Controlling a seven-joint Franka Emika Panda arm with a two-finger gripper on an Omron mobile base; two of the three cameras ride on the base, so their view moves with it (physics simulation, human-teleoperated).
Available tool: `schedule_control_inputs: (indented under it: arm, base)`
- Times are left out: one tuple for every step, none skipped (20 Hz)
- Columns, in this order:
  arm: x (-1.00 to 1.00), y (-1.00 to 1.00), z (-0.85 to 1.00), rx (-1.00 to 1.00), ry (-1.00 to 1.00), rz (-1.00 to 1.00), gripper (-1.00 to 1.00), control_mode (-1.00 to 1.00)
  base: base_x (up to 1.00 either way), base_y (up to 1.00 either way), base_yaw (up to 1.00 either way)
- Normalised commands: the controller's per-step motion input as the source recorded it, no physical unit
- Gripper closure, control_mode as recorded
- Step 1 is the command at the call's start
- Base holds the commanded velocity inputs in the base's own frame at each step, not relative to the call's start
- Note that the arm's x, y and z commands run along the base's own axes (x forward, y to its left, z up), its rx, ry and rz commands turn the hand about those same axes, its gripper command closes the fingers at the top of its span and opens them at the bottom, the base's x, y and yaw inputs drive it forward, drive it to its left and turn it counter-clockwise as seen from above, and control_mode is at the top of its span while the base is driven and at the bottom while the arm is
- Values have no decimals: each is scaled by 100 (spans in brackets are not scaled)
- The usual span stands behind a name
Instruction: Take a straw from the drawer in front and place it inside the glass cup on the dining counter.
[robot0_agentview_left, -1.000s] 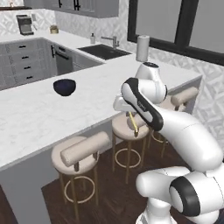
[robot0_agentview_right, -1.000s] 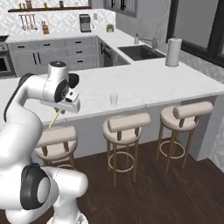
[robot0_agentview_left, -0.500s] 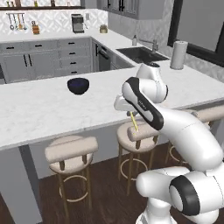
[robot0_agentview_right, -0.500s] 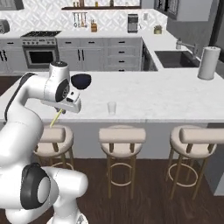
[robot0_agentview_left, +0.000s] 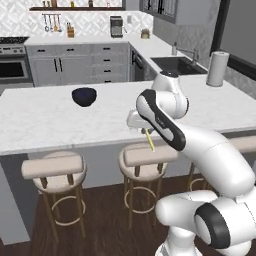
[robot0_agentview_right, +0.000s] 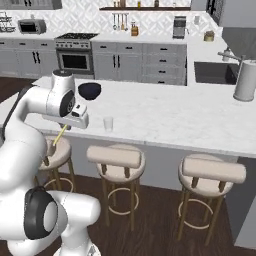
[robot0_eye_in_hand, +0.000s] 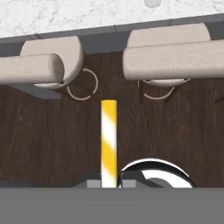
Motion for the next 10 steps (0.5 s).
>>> schedule_control_inputs:
  arm:
    - [0,0,0,0,0,0,100,100]
    - [0,0,0,0,0,0,100,100]
    - [0,0,0,0,0,0,100,100]
    - [0,0,0,0,0,0,100,100]
    - [0,0,0,0,0,0,100,100]
    - [0,0,0,0,0,0,100,100]
    - [0,0,0,0,0,0,100,100]
    - [0,0,0,0,0,0,100,100]
    - [0,0,0,0,0,0,100,100]
    - [0,0,0,0,0,0,100,100]
  base:
    - [44,-51,1]
    - [54,-34,0]
    - [62,-19,0]
    - [68,-4,-7]
    - [69,0,-12]
    - [69,0,-15]
    - [69,0,-18]
    - [72,0,-22]
    - [75,0,-25]
    - [79,0,-27]
